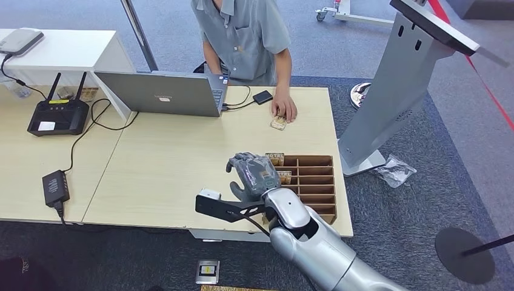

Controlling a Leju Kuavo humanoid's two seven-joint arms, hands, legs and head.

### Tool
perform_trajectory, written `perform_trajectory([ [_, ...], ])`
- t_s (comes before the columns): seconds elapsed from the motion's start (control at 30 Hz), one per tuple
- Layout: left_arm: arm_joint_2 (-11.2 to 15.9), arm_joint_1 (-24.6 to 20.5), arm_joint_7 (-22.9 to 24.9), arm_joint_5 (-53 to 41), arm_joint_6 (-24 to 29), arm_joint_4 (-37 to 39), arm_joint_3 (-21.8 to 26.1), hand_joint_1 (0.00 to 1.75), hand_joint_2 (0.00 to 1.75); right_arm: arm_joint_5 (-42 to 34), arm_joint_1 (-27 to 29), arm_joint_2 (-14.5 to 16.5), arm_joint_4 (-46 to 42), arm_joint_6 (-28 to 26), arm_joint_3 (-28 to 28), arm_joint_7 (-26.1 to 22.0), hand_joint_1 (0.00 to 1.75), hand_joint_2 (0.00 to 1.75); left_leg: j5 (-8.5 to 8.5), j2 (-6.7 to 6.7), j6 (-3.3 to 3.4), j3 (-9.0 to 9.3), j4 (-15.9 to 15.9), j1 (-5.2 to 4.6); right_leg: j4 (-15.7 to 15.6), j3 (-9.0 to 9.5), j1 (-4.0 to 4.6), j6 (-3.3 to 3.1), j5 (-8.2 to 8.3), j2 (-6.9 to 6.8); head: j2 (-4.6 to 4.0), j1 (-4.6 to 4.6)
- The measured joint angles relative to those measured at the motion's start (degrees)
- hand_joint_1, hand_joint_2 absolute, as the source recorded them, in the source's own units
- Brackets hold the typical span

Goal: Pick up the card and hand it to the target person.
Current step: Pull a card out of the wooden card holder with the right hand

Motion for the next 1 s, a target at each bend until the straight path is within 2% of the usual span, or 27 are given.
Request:
perform_trajectory([
  [0.4, 0.00, -0.23, 1.08, -1.11, 0.01, 0.05, -0.02, 0.00, 0.00, 1.97, 0.24, -3.48, 0.35, -1.18, -3.95, 5.83, 0.84, 1.75, 0.00, 0.01, 0.00, 0.05, 0.03, -0.01, 0.00, -0.01, 0.00, -0.01, 0.01, 0.00, 0.00, 0.01],
  [0.77, 0.00, -1.25, 1.56, -1.69, 0.05, 0.04, -0.02, 0.00, 0.00, 2.97, 2.20, -5.87, -1.84, -0.98, -6.49, 6.65, 0.93, 1.75, 0.01, 0.02, -0.01, 0.04, 0.02, 0.00, 0.00, 0.00, 0.00, -0.01, 0.01, 0.00, 0.00, 0.01],
  [1.0, 0.00, -1.50, 1.56, -1.77, 0.21, 0.04, -0.02, 0.00, 0.00, 4.47, 3.53, -6.09, -3.18, 0.74, -6.84, 5.86, 0.89, 1.75, 0.01, 0.02, -0.01, 0.03, 0.02, 0.00, 0.00, 0.00, 0.00, -0.01, 0.01, 0.00, 0.00, 0.00],
])
